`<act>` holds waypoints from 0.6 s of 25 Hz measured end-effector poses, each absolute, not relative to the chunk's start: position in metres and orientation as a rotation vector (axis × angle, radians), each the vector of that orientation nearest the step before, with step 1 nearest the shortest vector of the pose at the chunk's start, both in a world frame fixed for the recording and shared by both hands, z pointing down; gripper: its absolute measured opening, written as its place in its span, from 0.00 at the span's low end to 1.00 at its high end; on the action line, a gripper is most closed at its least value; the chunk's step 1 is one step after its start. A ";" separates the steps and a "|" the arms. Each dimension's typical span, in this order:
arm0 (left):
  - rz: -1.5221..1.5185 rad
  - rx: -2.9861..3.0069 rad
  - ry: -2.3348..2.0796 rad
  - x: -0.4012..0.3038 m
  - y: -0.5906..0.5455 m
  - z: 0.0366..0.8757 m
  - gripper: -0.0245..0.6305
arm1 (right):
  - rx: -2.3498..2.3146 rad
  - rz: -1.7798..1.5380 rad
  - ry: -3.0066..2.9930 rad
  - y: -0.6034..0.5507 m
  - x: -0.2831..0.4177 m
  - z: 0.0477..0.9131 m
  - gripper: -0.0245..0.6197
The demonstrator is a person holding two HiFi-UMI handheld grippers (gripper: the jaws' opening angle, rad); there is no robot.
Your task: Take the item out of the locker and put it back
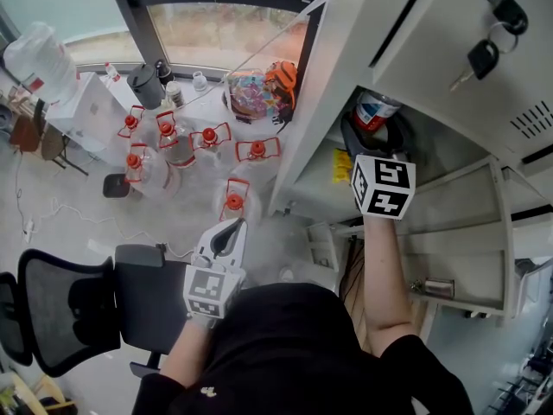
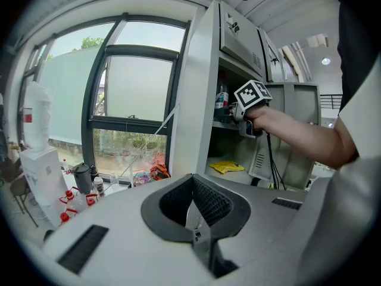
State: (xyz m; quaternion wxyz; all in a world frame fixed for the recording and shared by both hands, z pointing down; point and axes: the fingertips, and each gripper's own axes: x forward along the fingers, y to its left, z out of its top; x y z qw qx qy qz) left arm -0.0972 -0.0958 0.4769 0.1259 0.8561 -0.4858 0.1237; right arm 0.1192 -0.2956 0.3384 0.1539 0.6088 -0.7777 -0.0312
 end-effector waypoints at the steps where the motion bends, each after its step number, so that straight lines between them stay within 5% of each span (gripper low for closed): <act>1: 0.360 2.492 -1.415 -0.098 -0.095 0.478 0.06 | 1.746 -0.092 -2.236 -0.295 0.119 0.338 0.62; 15: 0.372 2.490 -1.405 -0.098 -0.084 0.480 0.06 | 1.774 0.023 -2.403 -0.259 0.121 0.336 0.65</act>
